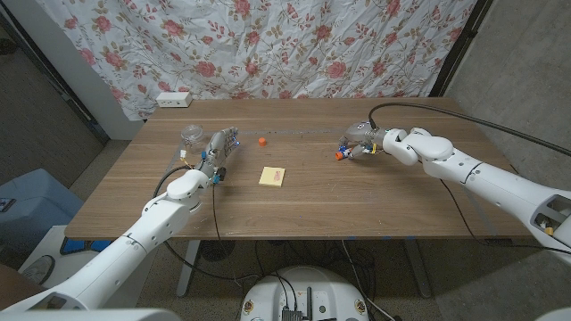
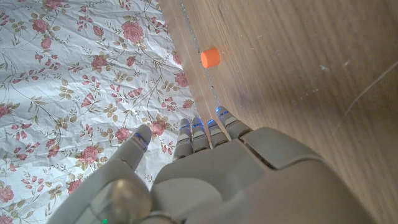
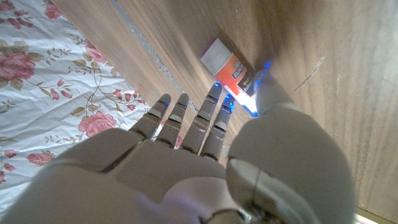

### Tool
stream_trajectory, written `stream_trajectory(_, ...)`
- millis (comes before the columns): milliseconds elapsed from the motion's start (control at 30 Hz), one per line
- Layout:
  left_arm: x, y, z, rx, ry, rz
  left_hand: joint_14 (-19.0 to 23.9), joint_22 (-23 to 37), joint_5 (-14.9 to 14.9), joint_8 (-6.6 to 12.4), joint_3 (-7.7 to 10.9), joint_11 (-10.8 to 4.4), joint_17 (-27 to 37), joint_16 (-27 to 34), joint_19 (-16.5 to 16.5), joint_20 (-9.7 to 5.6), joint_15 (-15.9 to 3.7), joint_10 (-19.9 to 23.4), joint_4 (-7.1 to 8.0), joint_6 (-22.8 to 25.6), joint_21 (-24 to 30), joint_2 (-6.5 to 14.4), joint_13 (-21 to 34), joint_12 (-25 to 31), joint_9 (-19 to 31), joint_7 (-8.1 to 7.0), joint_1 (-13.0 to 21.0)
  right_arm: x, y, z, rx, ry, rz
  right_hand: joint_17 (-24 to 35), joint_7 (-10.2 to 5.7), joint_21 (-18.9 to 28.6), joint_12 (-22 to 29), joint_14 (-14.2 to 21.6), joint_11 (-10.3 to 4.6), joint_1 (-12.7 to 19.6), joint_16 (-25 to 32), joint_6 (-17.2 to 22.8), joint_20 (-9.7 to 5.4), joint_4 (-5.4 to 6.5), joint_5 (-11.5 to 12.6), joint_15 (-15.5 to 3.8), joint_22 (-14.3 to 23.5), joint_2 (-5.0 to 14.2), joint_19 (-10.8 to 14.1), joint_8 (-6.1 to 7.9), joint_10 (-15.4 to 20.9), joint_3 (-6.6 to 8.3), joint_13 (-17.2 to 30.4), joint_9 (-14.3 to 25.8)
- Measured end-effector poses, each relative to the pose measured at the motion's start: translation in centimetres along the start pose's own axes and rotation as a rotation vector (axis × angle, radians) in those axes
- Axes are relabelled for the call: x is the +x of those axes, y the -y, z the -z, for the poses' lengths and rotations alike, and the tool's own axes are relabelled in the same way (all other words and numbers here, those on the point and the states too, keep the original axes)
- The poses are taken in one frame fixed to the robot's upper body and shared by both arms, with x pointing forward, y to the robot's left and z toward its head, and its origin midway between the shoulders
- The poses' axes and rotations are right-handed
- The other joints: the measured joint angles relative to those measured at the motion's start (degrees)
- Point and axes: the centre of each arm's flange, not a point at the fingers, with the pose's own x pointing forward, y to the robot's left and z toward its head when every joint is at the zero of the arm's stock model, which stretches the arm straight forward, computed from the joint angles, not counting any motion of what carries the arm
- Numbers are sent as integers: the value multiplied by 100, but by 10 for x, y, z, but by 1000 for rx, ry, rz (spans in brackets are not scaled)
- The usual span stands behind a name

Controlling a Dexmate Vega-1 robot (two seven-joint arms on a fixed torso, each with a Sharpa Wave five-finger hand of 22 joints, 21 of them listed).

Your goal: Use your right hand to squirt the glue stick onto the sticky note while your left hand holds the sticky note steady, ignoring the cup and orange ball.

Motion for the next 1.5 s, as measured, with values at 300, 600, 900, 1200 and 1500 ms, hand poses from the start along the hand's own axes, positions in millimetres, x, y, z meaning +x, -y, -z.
stream_trajectory(300,-2,1,1,-3,-6,-1,0,0,0,0,0,0,0,0,0,0,0,0,0,37,0,0,0,0,0,4,0,-2,-2,0,8,2,24,75,-4,0,-74,259,-23,182,45,760,-10,-7,-31,-3,0,31,134,210,575,-214,-14,0)
stream_trajectory(600,-3,3,3,-5,-9,-3,0,0,0,0,0,34,0,0,0,0,0,34,0,37,0,0,0,0,0,4,0,-2,-4,2,17,5,40,105,-16,0,-95,399,-31,251,132,1004,-53,23,-31,-27,1,100,216,254,762,-264,-14,-1)
stream_trajectory(900,-6,3,4,-7,-13,-8,0,0,0,0,0,10,0,0,-1,0,0,72,0,57,0,0,0,0,0,-17,0,1,-3,2,16,14,42,182,-1,0,-95,498,-14,431,228,1246,-92,8,-82,-7,1,280,255,281,993,-309,2,-4)
stream_trajectory(1200,-7,3,4,-8,-15,-11,0,0,0,0,0,10,0,0,-1,0,0,71,0,109,0,0,0,0,0,-6,0,2,-3,3,18,24,46,238,32,0,-112,560,-32,575,312,1460,-133,-8,-164,-8,12,424,296,337,1214,-325,-3,-4)
stream_trajectory(1500,-7,3,4,-9,-15,-12,0,0,0,0,17,10,0,0,0,0,0,71,16,109,0,0,0,0,0,-6,0,2,-3,2,27,33,56,291,122,0,-117,621,-23,595,380,1550,-164,47,-209,-8,14,540,326,376,1347,-412,3,-3)
